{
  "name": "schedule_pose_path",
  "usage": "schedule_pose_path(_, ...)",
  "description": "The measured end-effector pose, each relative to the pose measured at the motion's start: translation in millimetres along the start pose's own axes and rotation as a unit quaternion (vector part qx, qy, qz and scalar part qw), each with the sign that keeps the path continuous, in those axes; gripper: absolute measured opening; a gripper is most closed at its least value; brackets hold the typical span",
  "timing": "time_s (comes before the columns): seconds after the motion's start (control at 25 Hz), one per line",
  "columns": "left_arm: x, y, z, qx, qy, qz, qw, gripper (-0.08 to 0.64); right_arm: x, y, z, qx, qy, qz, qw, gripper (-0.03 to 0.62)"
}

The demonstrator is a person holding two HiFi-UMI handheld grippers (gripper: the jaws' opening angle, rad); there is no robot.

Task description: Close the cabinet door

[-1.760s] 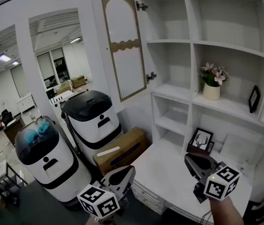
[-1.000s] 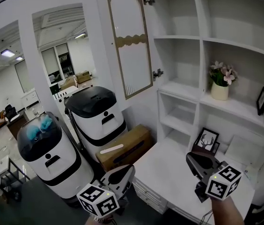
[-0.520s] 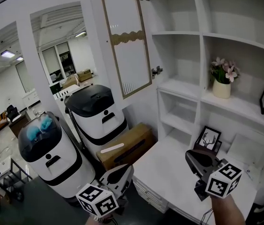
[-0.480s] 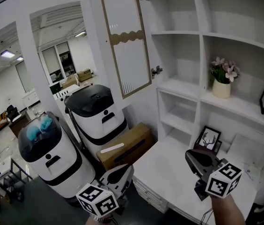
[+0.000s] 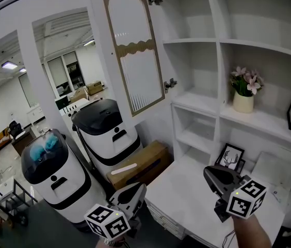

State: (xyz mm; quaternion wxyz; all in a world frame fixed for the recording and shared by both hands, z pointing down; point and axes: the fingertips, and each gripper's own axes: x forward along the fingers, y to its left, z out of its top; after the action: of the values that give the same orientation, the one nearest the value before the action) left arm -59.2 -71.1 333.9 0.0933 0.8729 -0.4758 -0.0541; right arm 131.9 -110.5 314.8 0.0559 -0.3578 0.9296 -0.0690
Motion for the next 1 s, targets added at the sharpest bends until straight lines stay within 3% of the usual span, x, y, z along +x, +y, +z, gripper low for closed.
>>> schedule_pose_path(0.6,16.9,8.2,3.9,0.004,0.001,0.015,0.9999,0.005,9.1,-17.8,2.5,0.011,0.001,0.011,1.000,0.005)
schedule_pose_path(1.0,37.0,41.0,9.3,0.002,-0.004,0.011,0.9999,0.005,24.2,-29.8,-0.8,0.010,0.006,-0.006,1.000,0.005)
